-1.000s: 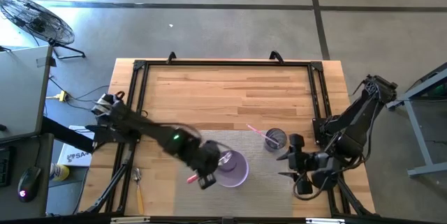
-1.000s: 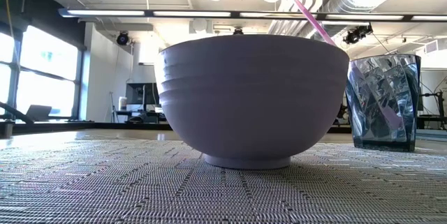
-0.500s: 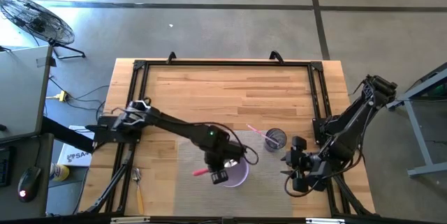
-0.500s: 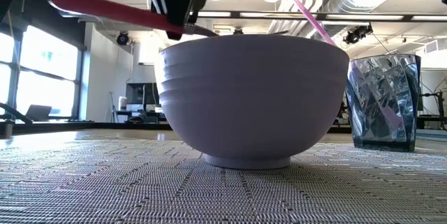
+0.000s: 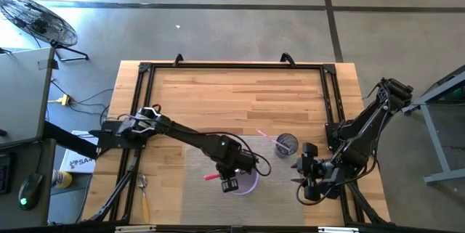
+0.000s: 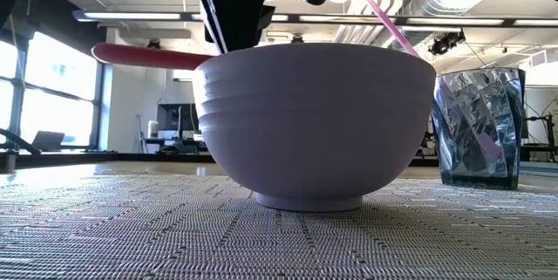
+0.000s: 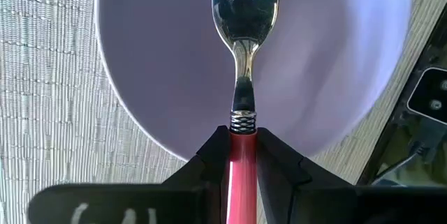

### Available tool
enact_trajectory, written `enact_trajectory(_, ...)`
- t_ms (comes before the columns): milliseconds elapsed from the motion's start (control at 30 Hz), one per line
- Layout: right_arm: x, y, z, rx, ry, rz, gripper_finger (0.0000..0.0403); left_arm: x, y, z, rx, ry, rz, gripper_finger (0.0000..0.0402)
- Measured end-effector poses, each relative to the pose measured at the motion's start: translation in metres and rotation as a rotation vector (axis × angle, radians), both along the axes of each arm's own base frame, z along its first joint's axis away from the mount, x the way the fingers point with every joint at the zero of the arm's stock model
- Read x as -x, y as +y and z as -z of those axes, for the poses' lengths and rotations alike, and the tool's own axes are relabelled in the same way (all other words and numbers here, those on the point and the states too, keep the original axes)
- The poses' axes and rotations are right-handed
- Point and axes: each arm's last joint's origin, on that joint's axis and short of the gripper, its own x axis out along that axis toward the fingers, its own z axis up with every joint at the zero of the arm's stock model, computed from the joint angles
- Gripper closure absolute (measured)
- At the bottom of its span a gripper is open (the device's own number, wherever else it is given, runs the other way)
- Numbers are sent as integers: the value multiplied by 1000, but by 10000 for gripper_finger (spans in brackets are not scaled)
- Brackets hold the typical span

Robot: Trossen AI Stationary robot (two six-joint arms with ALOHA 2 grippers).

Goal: Pick & Place Utensil
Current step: Put the red fork into the purple bowl on the gray mat, then put the yellow spoon into the purple bowl on the gray mat

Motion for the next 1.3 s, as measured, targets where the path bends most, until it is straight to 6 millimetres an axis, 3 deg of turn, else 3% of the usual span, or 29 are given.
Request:
enact_trajectory(233,0,0,0,4,-8,5,194,-5,-2,-1,18,-53,1,351)
enact_trajectory(500,0,0,-1,8,-15,9,194,-5,-3,1,45,-52,6,310)
enact_trajectory(767,-1,0,-1,23,-22,0,194,-6,-2,1,40,-55,-3,306)
enact_trajectory(867,-1,0,-1,21,-23,-1,194,-6,-3,-12,44,-64,-10,306)
enact_trajectory(1000,-1,0,-1,21,-24,-1,194,3,-13,-47,20,-78,-5,305)
enact_trajectory(1167,-1,0,-1,29,-30,0,194,39,-35,-87,-119,-18,-21,305)
enact_trajectory(1300,-1,-1,-2,51,-46,-5,194,65,-68,-100,-125,-46,-31,305)
